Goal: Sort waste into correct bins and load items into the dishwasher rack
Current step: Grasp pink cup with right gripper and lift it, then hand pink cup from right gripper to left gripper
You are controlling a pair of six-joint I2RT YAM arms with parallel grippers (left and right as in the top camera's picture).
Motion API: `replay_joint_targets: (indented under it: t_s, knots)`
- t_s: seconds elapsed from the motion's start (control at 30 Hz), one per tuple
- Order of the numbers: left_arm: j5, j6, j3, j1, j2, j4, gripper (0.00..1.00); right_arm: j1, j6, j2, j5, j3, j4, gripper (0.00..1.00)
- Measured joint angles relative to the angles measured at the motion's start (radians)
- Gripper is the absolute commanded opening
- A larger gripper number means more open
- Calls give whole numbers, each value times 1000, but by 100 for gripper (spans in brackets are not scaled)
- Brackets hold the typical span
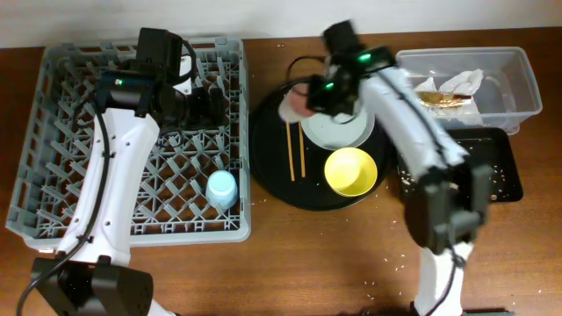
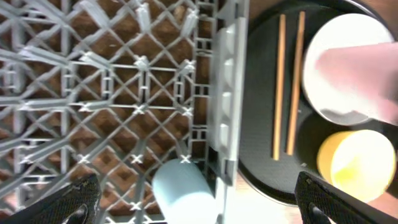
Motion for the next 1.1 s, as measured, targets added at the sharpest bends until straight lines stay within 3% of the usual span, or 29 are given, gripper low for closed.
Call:
replay_joint_targets:
  t_s: [0.27,0.43,0.63,0.87,0.97,1.1]
  knots:
    - [268,76,0,46,0,1,99,-64,-145,-241,-117,13,-245,4]
    - [492,161,0,71,0,-2,99,-64,-189,-415,-137,-68,-225,4]
    - [755,240,0,85,0,-2,99,-78,-187,-730,-334,-470,175,4]
    - [1063,343,0,85,19,-2,99,-127,-21,-740,-633,-942,863,4]
    - [1164,370,-13,85,57,0,99,-127,64,-735,-687,-1003,1001,4]
    - [1266,404,-48,85,133,-1,99,-127,114,-734,-716,-1006,1030,4]
